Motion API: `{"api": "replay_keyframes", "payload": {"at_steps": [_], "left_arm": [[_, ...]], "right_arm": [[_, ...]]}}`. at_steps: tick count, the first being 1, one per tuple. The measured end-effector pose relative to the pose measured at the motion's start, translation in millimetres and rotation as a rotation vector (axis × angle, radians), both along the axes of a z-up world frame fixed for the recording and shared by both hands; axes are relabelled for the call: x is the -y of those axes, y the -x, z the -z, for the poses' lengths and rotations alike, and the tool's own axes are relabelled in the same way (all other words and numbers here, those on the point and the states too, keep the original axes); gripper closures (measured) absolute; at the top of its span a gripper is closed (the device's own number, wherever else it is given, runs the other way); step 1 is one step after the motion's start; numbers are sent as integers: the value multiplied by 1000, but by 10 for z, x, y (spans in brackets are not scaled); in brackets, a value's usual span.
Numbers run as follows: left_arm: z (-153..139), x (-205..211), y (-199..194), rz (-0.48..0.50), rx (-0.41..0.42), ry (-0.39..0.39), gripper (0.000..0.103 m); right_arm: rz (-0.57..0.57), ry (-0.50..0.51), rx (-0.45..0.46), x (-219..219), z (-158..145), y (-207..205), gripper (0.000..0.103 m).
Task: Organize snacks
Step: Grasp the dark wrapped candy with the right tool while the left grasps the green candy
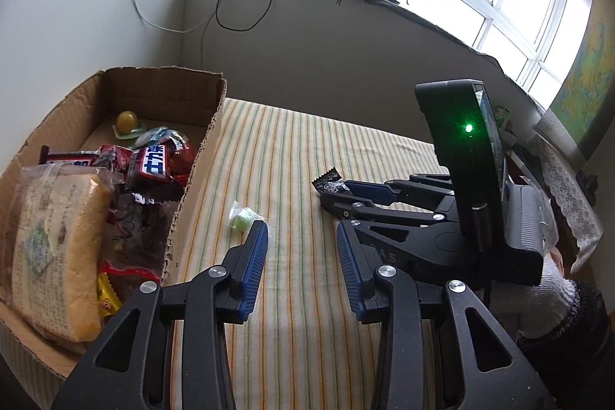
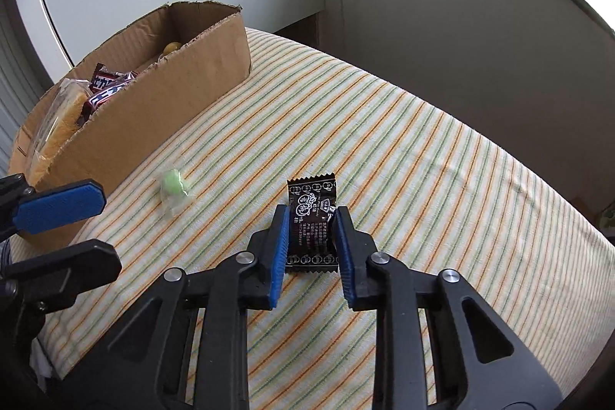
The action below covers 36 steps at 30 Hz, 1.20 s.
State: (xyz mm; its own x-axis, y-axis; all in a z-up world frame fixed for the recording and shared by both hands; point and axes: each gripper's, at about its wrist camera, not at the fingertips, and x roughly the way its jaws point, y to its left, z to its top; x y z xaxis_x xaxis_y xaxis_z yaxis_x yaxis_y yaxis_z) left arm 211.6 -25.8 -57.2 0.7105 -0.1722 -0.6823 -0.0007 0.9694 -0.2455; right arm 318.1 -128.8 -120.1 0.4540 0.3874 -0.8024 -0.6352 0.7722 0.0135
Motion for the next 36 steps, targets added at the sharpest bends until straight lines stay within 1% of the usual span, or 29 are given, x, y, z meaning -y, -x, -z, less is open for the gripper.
{"api": "replay_keyframes", "payload": {"at_steps": [2, 5, 8, 12, 15, 18, 22, 25, 28, 30, 31, 36], "left_arm": [[35, 22, -39, -6, -14, -4, 68], [86, 71, -56, -14, -22, -34, 68], [144, 98, -96, -30, -41, -45, 68], [205, 132, -173, -85, -54, -93, 68], [277, 191, -267, -123, -81, -142, 68], [385, 152, -364, -184, -124, -167, 68], [388, 158, -428, -233, -134, -195, 68], [391, 159, -486, -238, -134, -194, 68], [394, 126, -512, -249, -125, -176, 69], [406, 152, -524, -244, -124, -189, 73], [403, 168, -524, -235, -122, -193, 80], [398, 245, -540, -206, -107, -222, 80]], "right_arm": [[7, 7, 10, 70, -2, -7, 79], [23, -8, 5, 205, -5, -51, 79], [55, -21, 6, 344, -8, -98, 79], [68, -64, -4, 466, -14, -113, 79], [63, -78, 4, 481, -23, -86, 79], [55, -107, 11, 545, -62, -58, 79], [51, -127, 11, 629, -96, -23, 79], [47, -144, 17, 697, -125, 3, 79], [54, -168, 6, 780, -126, 1, 79], [58, -173, -7, 797, -112, -13, 79], [58, -172, -7, 788, -106, -11, 79], [56, -175, 16, 793, -119, 38, 79]]}}
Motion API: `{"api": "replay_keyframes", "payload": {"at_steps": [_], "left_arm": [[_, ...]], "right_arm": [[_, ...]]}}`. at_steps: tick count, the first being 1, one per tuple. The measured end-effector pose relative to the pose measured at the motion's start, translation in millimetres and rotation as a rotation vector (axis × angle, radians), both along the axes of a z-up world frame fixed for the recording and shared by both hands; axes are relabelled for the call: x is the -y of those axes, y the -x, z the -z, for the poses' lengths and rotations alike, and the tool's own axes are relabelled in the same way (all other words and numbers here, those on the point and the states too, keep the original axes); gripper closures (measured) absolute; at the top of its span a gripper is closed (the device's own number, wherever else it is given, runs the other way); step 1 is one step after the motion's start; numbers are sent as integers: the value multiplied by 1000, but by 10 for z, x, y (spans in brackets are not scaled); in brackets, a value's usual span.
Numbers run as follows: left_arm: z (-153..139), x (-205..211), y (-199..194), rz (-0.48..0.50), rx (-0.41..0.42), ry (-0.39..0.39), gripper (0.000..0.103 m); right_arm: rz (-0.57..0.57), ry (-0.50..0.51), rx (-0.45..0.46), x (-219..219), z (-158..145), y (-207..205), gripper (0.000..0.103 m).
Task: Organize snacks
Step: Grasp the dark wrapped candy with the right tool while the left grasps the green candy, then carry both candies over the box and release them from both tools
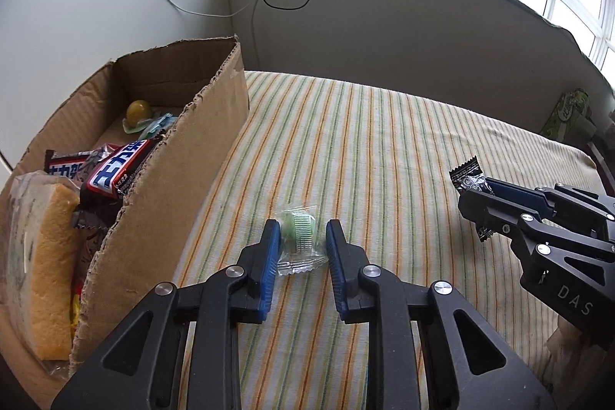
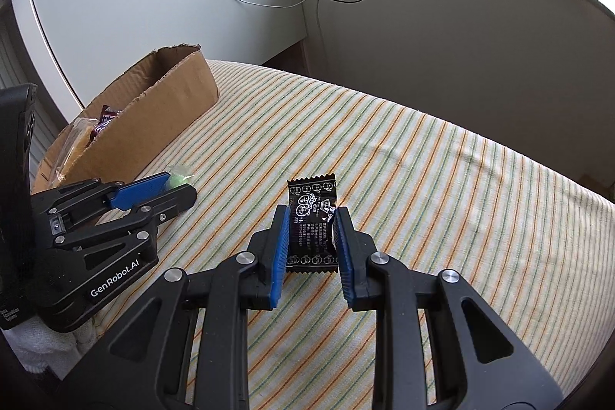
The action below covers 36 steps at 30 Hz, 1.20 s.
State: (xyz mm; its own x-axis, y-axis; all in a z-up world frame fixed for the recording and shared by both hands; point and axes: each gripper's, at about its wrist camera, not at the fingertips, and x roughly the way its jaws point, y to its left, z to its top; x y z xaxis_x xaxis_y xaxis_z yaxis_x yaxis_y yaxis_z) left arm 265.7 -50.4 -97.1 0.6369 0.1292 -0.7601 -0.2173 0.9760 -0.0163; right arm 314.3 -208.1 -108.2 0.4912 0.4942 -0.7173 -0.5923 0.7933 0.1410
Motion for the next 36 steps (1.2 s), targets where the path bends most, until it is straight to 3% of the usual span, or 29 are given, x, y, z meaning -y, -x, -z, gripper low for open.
{"api": "replay_keyframes", "payload": {"at_steps": [12, 21, 36], "left_arm": [[6, 98, 55, 68, 13, 46, 81], [-322, 121, 299, 127, 81, 88, 81], [-687, -393, 771, 157, 153, 149, 81]], "right_arm": [[16, 35, -14, -84, 38, -81, 79], [59, 94, -19, -150, 25, -84, 79], [106, 147, 62, -421, -498, 367, 79]]}}
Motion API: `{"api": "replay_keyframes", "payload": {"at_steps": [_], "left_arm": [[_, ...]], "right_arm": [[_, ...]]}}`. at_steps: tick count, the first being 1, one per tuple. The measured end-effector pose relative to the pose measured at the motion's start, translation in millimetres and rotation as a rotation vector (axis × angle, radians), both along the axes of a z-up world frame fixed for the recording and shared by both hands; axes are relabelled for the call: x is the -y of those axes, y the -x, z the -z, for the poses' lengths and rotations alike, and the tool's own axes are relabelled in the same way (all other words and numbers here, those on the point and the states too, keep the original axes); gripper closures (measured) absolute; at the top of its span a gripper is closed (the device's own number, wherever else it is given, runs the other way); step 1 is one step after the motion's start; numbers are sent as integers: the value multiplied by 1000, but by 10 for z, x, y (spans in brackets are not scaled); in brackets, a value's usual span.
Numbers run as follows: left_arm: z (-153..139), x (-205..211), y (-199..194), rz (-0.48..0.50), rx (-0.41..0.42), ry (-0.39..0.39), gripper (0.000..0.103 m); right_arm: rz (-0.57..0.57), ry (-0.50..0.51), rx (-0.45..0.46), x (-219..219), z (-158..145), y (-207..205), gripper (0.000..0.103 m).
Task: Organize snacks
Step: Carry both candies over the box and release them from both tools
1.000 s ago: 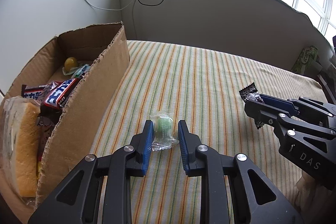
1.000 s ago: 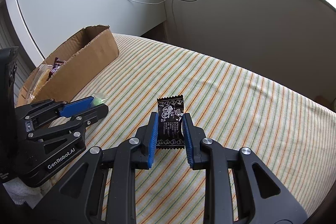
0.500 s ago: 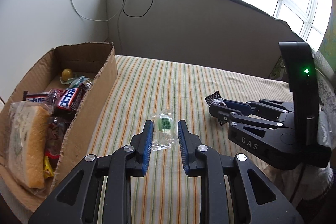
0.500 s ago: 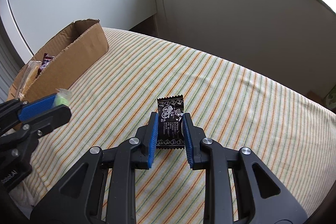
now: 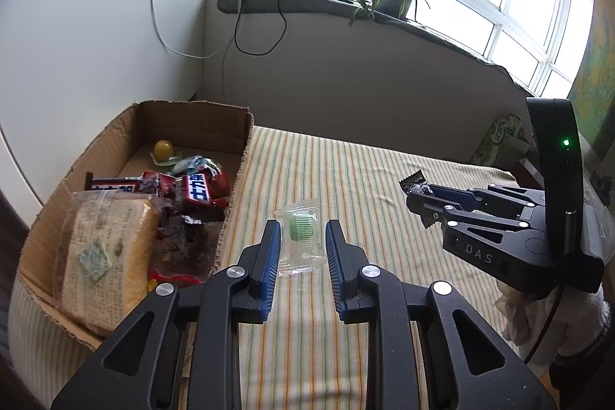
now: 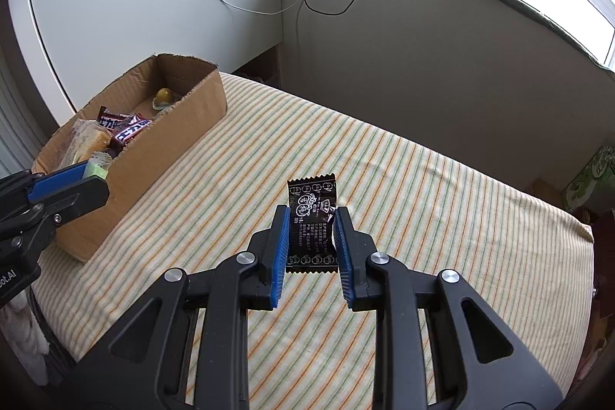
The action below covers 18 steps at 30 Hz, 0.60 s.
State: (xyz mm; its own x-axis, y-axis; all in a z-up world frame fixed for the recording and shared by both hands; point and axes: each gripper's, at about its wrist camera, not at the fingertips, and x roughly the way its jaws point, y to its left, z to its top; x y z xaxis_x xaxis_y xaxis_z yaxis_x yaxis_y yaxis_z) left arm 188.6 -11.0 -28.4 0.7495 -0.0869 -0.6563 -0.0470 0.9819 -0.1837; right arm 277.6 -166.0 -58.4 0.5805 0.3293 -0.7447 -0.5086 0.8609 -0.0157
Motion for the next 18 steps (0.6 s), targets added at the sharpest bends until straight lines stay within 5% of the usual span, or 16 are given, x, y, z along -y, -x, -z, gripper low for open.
{"api": "replay_keyframes", "payload": {"at_steps": [18], "left_arm": [[-258, -865, 40, -20, 80, -37, 81]], "right_arm": [[-72, -4, 51, -1033, -303, 227, 79]]}}
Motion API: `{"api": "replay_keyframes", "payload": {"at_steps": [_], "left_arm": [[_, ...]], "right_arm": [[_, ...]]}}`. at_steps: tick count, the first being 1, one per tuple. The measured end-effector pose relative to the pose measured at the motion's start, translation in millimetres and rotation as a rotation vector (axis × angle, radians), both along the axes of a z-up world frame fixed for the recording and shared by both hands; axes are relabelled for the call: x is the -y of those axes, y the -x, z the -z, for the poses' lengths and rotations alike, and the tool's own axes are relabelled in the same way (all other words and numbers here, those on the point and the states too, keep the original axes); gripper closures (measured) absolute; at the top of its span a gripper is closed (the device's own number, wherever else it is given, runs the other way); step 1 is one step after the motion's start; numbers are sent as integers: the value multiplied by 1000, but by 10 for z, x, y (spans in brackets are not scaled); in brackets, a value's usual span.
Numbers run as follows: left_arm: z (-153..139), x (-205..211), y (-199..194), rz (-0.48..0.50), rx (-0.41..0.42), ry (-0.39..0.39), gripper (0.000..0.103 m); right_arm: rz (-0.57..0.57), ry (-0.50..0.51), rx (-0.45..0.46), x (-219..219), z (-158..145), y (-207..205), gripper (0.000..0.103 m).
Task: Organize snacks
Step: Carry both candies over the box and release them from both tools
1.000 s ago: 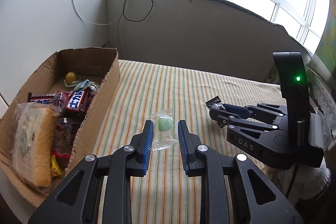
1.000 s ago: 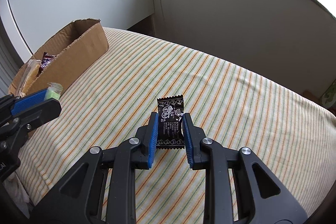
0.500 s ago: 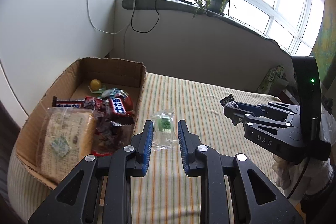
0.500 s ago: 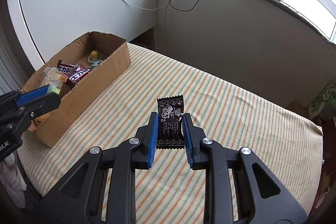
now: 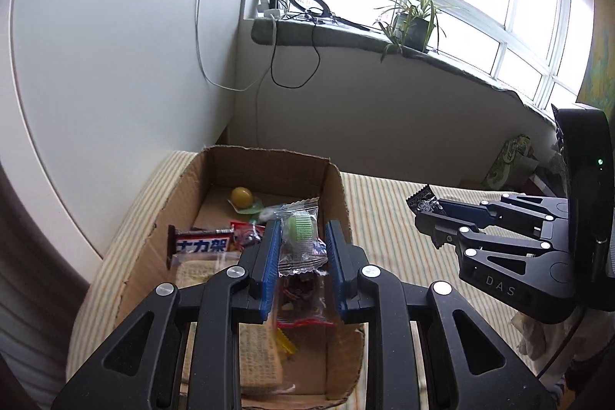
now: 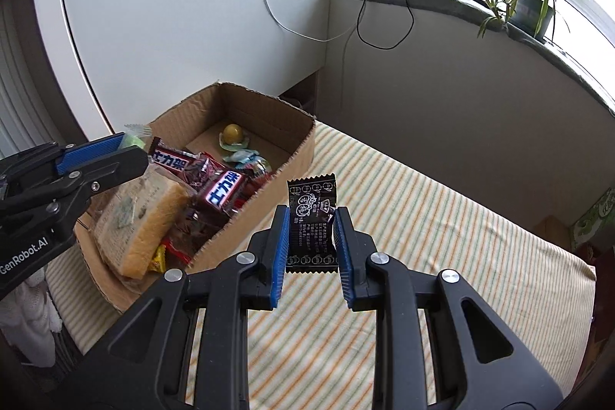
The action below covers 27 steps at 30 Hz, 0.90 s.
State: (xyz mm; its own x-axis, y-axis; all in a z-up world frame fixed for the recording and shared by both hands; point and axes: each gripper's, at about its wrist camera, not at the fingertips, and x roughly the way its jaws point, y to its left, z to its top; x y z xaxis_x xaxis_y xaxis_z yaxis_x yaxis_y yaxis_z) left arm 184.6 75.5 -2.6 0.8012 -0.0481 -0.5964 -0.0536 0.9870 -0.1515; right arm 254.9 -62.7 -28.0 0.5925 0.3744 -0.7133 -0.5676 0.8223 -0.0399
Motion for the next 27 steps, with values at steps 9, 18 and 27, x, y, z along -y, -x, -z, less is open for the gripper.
{"api": "replay_keyframes", "payload": {"at_steps": [9, 18, 27], "left_arm": [[54, -281, -170, -19, -10, 20, 81], [102, -475, -305, -44, -17, 25, 81], [157, -577, -317, -59, -32, 30, 80]], "right_arm": [[-27, -23, -17, -401, 18, -124, 79], [-42, -51, -55, -591, 79, -239, 79], [-65, -51, -79, -728, 163, -238, 79]]}}
